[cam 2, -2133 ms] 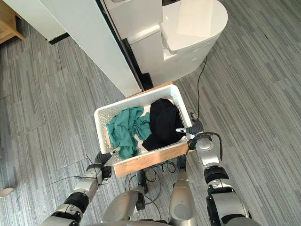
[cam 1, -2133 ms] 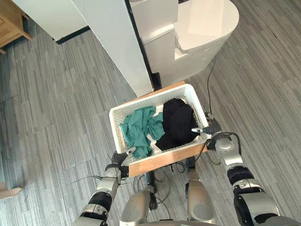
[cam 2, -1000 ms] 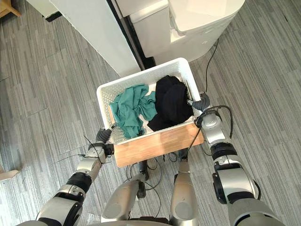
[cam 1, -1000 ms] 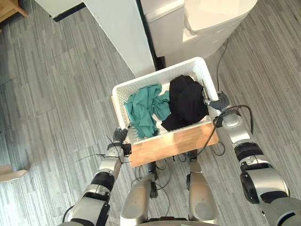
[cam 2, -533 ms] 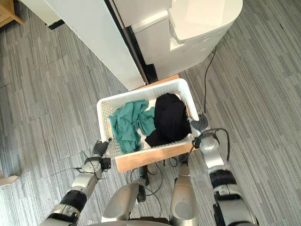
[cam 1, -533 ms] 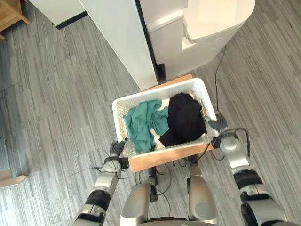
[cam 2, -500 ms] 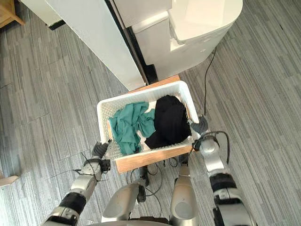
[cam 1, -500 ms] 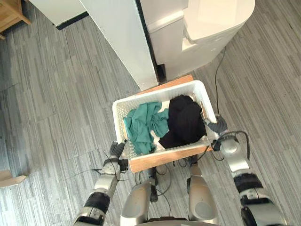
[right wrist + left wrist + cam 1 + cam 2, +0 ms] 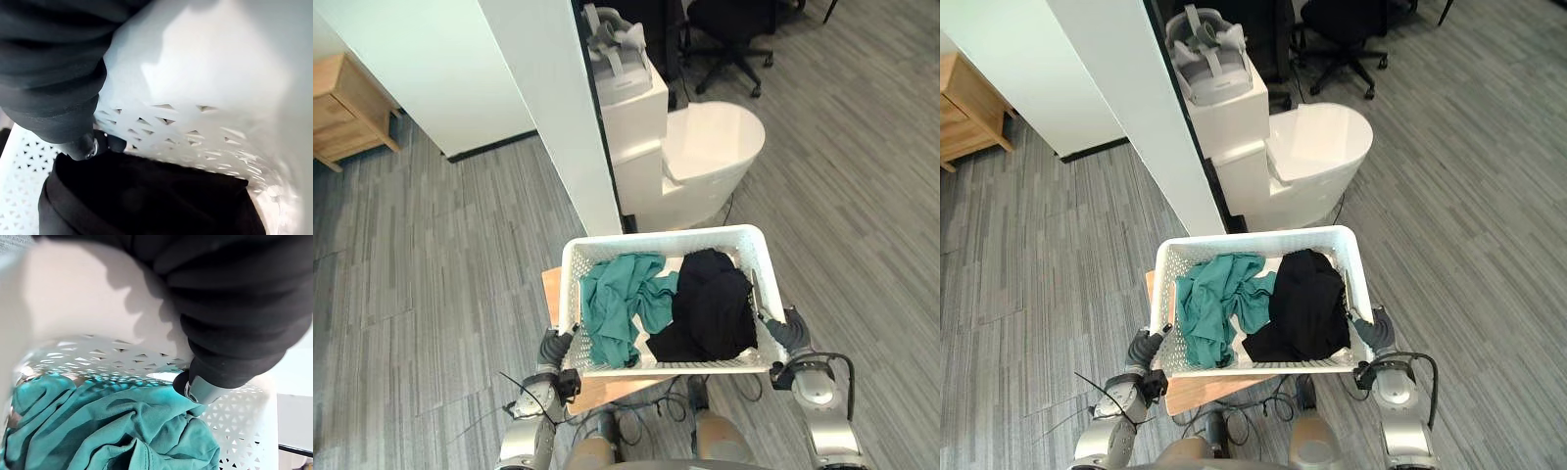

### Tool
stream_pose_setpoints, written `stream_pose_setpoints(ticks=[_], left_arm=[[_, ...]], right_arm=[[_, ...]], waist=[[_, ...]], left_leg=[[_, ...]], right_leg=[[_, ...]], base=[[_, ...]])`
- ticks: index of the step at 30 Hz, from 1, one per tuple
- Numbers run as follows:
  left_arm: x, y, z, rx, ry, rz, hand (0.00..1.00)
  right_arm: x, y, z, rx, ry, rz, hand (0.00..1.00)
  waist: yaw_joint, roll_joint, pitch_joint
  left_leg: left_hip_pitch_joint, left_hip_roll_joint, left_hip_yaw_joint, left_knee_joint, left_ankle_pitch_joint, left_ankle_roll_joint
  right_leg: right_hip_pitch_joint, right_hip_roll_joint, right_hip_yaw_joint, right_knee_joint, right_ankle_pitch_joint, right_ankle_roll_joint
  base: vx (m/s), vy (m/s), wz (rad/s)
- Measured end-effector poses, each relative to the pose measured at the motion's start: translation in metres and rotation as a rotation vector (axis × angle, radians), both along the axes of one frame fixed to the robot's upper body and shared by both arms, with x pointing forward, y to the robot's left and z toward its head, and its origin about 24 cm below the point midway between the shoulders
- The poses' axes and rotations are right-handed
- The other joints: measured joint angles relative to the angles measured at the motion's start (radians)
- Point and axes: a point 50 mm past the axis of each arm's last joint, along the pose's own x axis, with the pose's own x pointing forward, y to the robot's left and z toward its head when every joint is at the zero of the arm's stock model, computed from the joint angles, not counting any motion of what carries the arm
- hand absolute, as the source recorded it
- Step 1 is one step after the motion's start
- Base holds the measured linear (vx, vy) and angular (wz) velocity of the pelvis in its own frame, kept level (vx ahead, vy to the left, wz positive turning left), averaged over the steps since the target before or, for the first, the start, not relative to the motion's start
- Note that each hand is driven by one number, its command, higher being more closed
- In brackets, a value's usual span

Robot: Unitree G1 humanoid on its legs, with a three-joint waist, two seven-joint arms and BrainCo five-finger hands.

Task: Pick up the laundry basket with both hands and put the clothes into the washing machine.

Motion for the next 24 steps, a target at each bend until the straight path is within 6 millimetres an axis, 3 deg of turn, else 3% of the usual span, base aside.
stream_pose_setpoints(ticks=[4, 6, 7, 9, 10, 11, 12, 14, 15, 16, 17, 18, 19, 20, 21, 22, 23, 24], left_arm=[[-0.008, 0.000, 0.001, -0.005, 0.001, 0.011, 1.00], [-0.015, 0.004, 0.005, 0.003, -0.015, 0.022, 1.00], [-0.016, 0.005, 0.007, 0.000, -0.023, 0.037, 1.00], [-0.021, 0.003, 0.007, -0.014, -0.022, 0.047, 1.00], [-0.021, 0.001, 0.008, -0.023, -0.030, 0.037, 1.00], [-0.020, 0.001, 0.010, -0.022, -0.039, 0.037, 1.00], [-0.018, 0.003, 0.014, -0.014, -0.056, 0.034, 1.00], [-0.012, 0.000, 0.017, -0.012, -0.075, 0.015, 1.00], [-0.007, -0.004, 0.019, -0.003, -0.081, -0.020, 1.00], [-0.005, -0.006, 0.020, 0.006, -0.079, -0.038, 1.00], [-0.005, -0.007, 0.020, 0.033, -0.072, -0.071, 1.00], [-0.006, -0.006, 0.019, 0.045, -0.068, -0.082, 1.00], [-0.005, -0.005, 0.020, 0.061, -0.064, -0.103, 1.00], [-0.004, -0.005, 0.022, 0.070, -0.072, -0.117, 1.00], [-0.002, -0.008, 0.023, 0.073, -0.076, -0.126, 1.00], [0.000, -0.008, 0.025, 0.080, -0.084, -0.129, 1.00], [0.002, -0.007, 0.027, 0.087, -0.094, -0.124, 1.00], [0.002, -0.008, 0.027, 0.088, -0.096, -0.121, 1.00]], right_arm=[[-0.002, 0.003, -0.001, -0.002, 0.007, 0.018, 1.00], [-0.001, 0.006, 0.006, 0.005, -0.024, 0.026, 1.00], [0.000, 0.007, 0.008, 0.003, -0.036, 0.029, 1.00], [-0.002, 0.007, 0.013, -0.002, -0.054, 0.036, 1.00], [-0.005, 0.006, 0.016, -0.007, -0.065, 0.032, 1.00], [-0.006, 0.006, 0.017, -0.003, -0.069, 0.030, 1.00], [-0.007, 0.008, 0.018, 0.005, -0.075, 0.027, 1.00], [-0.010, 0.006, 0.018, 0.011, -0.081, 0.003, 1.00], [-0.016, 0.001, 0.015, 0.018, -0.068, -0.032, 1.00], [-0.021, 0.000, 0.012, 0.032, -0.057, -0.051, 1.00], [-0.032, 0.000, 0.006, 0.051, -0.031, -0.082, 1.00], [-0.039, 0.001, 0.004, 0.059, -0.019, -0.095, 1.00], [-0.051, 0.002, 0.003, 0.071, -0.006, -0.115, 1.00], [-0.056, 0.003, 0.004, 0.073, -0.006, -0.127, 1.00], [-0.057, 0.000, 0.005, 0.069, -0.008, -0.137, 1.00], [-0.057, 0.000, 0.005, 0.069, -0.010, -0.139, 1.00], [-0.057, -0.001, 0.005, 0.070, -0.012, -0.146, 1.00], [-0.058, -0.001, 0.005, 0.077, -0.012, -0.154, 1.00]], waist=[[0.004, 0.004, 0.000], [0.023, 0.000, -0.013], [0.034, 0.004, -0.012], [0.032, 0.015, -0.021], [0.026, 0.035, -0.037], [0.022, 0.038, -0.045], [0.018, 0.031, -0.070], [0.005, 0.023, -0.085], [-0.005, 0.005, -0.085], [-0.001, -0.017, -0.082], [0.001, -0.050, -0.085], [0.004, -0.064, -0.089], [-0.001, -0.092, -0.098], [-0.003, -0.110, -0.098], [-0.006, -0.101, -0.099], [-0.007, -0.091, -0.094], [-0.005, -0.089, -0.092], [-0.006, -0.089, -0.092]], left_leg=[[-0.084, 0.049, -0.027, 0.272, 0.008, -0.007], [-0.069, 0.056, -0.037, 0.286, 0.039, -0.068], [-0.082, 0.064, -0.042, 0.428, -0.021, -0.062], [-0.052, 0.052, -0.072, 0.584, -0.044, -0.065], [-0.010, 0.042, -0.091, 0.570, -0.063, -0.056], [0.008, 0.037, -0.101, 0.525, -0.084, -0.042], [0.031, 0.021, -0.125, 0.422, -0.122, -0.011], [0.066, 0.008, -0.130, 0.276, -0.160, 0.003], [0.091, 0.000, -0.100, 0.183, -0.176, 0.027], [0.095, -0.010, -0.082, 0.171, -0.176, 0.023], [0.087, -0.019, -0.042, 0.172, -0.175, 0.020], [0.079, -0.021, -0.019, 0.182, -0.175, 0.021], [0.052, -0.024, 0.027, 0.218, -0.183, 0.032], [0.035, -0.026, 0.062, 0.243, -0.186, 0.040], [0.024, 0.012, 0.124, 0.244, -0.159, 0.090], [0.022, 0.035, 0.174, 0.245, -0.148, 0.105], [0.031, 0.070, 0.244, 0.249, -0.137, 0.106], [0.074, 0.101, 0.309, 0.247, -0.131, 0.101]], right_leg=[[0.010, 0.026, -0.061, 0.154, -0.085, -0.046], [0.003, 0.015, -0.082, 0.192, -0.120, -0.078], [0.004, 0.017, -0.090, 0.205, -0.118, -0.083], [0.011, 0.028, -0.087, 0.227, -0.119, -0.088], [0.000, 0.047, -0.084, 0.229, -0.117, -0.090], [-0.015, 0.055, -0.078, 0.236, -0.115, -0.091], [-0.068, 0.063, -0.067, 0.257, -0.109, -0.091], [-0.134, 0.066, -0.051, 0.280, -0.099, -0.081], [-0.168, 0.064, -0.033, 0.285, -0.071, -0.064], [-0.173, 0.060, -0.016, 0.281, -0.056, -0.061], [-0.173, 0.062, 0.019, 0.241, -0.014, -0.054], [-0.172, 0.063, 0.033, 0.216, 0.010, -0.051], [-0.176, 0.068, 0.074, 0.164, 0.045, -0.029], [-0.182, 0.071, 0.097, 0.127, 0.038, 0.011], [-0.189, 0.092, 0.087, 0.088, -0.034, 0.119], [-0.208, 0.094, 0.053, 0.123, -0.046, 0.123], [-0.238, 0.086, -0.045, 0.294, -0.048, 0.030], [-0.235, 0.047, -0.123, 0.482, -0.098, -0.046]], base=[[-0.04, -0.113, 0.42], [-0.11, -0.128, 0.24], [-0.11, -0.070, 0.07], [-0.07, -0.016, -0.08], [-0.07, 0.030, -0.09], [-0.15, 0.077, -0.21], [-0.19, 0.085, -0.33], [-0.24, 0.093, -0.32], [-0.26, 0.090, -0.29], [-0.33, 0.086, -0.56], [-0.24, 0.039, -0.64], [-0.30, 0.042, -0.96], [-0.30, 0.048, -1.04], [-0.34, 0.048, -1.47], [-0.28, 0.003, -1.42], [-0.26, -0.041, -1.71], [-0.17, -0.080, -1.71], [-0.16, -0.088, -1.83]])
